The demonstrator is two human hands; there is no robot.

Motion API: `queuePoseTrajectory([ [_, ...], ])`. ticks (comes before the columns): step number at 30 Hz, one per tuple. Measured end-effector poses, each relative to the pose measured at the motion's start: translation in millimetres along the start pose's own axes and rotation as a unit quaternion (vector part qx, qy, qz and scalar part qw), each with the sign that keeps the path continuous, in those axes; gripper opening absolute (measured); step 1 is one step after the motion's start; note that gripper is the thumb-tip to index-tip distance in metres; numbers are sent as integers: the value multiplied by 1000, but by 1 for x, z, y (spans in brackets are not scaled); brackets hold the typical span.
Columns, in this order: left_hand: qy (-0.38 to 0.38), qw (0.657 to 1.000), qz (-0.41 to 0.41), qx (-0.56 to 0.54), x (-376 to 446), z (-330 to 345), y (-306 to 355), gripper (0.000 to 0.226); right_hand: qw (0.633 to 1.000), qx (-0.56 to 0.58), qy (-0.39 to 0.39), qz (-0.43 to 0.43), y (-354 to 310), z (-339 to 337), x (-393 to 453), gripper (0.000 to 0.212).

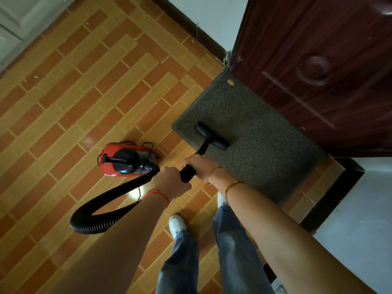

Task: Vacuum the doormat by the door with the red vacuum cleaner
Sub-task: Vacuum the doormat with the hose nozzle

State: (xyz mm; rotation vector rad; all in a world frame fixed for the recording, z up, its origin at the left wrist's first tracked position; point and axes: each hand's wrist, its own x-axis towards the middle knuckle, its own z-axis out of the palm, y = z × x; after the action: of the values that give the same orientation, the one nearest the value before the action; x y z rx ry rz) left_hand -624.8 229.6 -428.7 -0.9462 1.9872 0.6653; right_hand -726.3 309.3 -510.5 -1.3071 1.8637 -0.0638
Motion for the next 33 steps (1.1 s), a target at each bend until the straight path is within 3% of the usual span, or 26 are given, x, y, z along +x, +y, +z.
queuePoseTrajectory([
  [12, 33, 988, 90, 118, -42, 8, -75, 24, 998, 40, 10, 36, -81, 37, -15, 9],
  [16, 73, 968, 134, 198, -55, 2, -84, 21, 994, 89, 21, 61, -95, 38, -24, 4],
  [23, 157, 920, 213, 289, -87, -27, -104, 20, 974, 164, 57, 143, -107, 32, -43, 15],
  [26, 201, 899, 248, 300, -97, -38, -115, 21, 974, 164, 73, 142, -110, 24, -55, 3],
  [33, 275, 888, 274, 248, -114, -66, -133, 19, 952, 203, 158, 166, -122, 3, -87, 24],
])
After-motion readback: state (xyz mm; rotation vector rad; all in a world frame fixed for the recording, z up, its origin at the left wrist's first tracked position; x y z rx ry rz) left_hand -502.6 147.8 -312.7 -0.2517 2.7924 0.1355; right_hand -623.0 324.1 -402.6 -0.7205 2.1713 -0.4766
